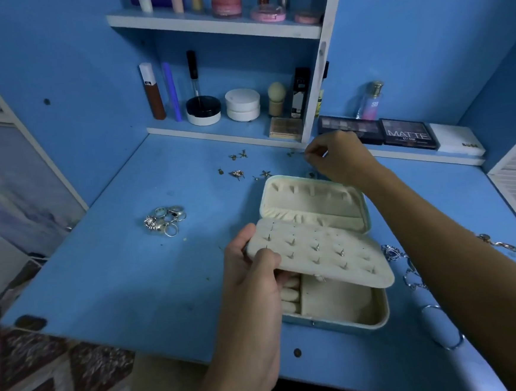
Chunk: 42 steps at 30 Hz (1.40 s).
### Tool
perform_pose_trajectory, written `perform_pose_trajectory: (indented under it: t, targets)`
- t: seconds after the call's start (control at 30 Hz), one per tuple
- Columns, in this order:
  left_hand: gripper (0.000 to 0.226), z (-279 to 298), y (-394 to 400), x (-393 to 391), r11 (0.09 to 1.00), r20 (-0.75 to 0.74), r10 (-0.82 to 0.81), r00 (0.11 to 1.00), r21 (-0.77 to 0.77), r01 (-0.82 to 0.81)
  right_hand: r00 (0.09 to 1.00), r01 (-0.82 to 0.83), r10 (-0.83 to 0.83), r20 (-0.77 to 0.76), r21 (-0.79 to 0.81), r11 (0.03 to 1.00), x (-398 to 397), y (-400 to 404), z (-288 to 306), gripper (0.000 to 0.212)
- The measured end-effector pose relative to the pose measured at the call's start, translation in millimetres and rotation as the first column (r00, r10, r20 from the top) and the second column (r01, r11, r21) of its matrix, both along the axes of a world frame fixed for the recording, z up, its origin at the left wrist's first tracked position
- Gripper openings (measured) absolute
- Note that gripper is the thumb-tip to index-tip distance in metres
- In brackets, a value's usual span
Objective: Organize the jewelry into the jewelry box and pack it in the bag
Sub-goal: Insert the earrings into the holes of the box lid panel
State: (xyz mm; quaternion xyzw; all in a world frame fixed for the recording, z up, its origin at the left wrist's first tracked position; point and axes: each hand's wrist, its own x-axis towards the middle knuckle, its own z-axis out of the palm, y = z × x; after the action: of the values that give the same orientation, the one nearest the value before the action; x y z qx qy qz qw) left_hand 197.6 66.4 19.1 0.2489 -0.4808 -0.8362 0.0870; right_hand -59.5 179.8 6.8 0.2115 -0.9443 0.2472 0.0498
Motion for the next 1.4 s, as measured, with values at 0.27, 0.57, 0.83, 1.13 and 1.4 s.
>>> perform_pose_trajectory:
  t: [0.27,0.57,0.83,1.13,1.4]
  targets:
    - [0.051,-2.7,-1.2,1.1,0.999,-0.002,-0.026,1.000,-0.020,0.026,0.999,0.049,-0.050,0.012,0.069,0.996,-22.4,-15.0,-7.8,0.016]
    - [0.040,-1.2,-1.2,0.6,0.999,-0.001,-0.042,0.999,-0.006,0.042,0.997,0.076,-0.077,0.009,0.102,0.992,-25.3,-24.0,-6.4,0.013]
    - [0.046,-4.8,-1.7,-0.5,0.999,-0.030,-0.037,0.999,0.007,0.037,0.998,0.060,-0.062,0.008,0.144,0.988,-21.2,-26.1,-5.1,0.012]
    - [0.054,-8.6,0.1,-1.6,1.000,-0.054,-0.002,0.999,0.004,0.002,0.996,-0.032,0.051,0.071,-0.251,0.968,11.6,-17.7,19.4,0.012]
    - [0.037,-4.5,1.2,-0.3,1.000,-0.046,0.003,0.999,-0.004,-0.003,0.943,-0.198,0.270,0.194,-0.327,0.924,56.0,-14.3,39.5,0.010]
